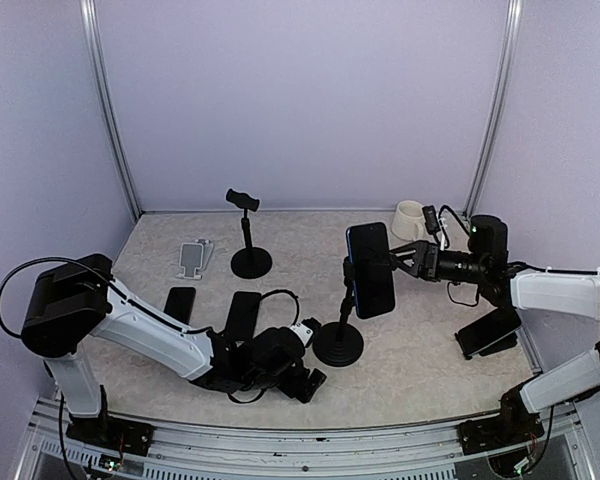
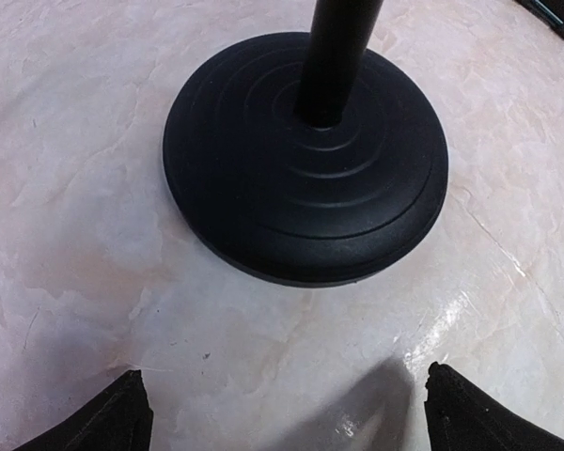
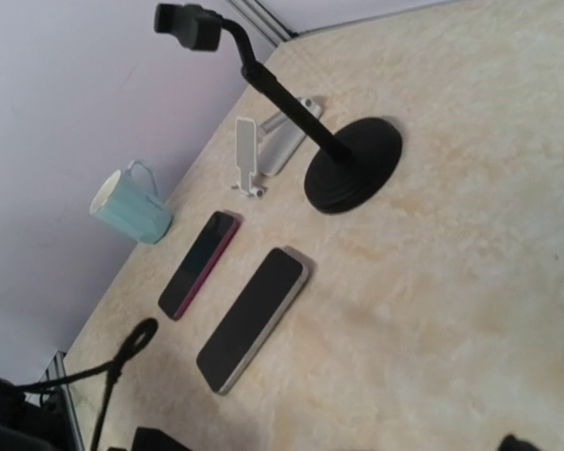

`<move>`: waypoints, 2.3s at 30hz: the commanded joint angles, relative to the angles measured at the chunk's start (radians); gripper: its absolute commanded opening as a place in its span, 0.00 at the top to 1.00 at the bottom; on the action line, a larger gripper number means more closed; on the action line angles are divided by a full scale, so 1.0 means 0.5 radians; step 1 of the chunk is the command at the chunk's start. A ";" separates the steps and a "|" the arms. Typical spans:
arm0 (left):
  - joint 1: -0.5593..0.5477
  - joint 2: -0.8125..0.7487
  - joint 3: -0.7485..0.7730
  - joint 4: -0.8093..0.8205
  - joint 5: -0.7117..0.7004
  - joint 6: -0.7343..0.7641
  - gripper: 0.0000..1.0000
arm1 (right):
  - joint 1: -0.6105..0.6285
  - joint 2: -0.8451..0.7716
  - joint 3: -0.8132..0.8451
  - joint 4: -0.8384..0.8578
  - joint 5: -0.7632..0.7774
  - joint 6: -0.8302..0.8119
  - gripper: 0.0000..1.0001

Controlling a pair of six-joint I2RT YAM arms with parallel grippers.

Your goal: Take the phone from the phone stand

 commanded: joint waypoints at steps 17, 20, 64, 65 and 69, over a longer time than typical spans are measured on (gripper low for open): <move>0.063 0.232 0.169 0.013 -0.057 -0.135 0.01 | 0.073 0.276 -0.172 -0.119 0.065 0.015 0.30; 0.067 0.230 0.165 0.021 -0.048 -0.140 0.01 | 0.116 0.332 -0.161 -0.138 0.098 -0.002 0.35; 0.044 0.037 -0.234 0.319 0.025 -0.067 0.01 | 0.559 0.836 -0.313 0.295 0.193 0.235 0.64; 0.027 0.035 -0.235 0.319 0.024 -0.066 0.01 | 0.568 0.829 -0.320 0.298 0.199 0.243 0.65; 0.003 0.065 -0.224 0.312 0.030 -0.098 0.01 | 0.624 0.817 -0.320 0.311 0.219 0.279 0.66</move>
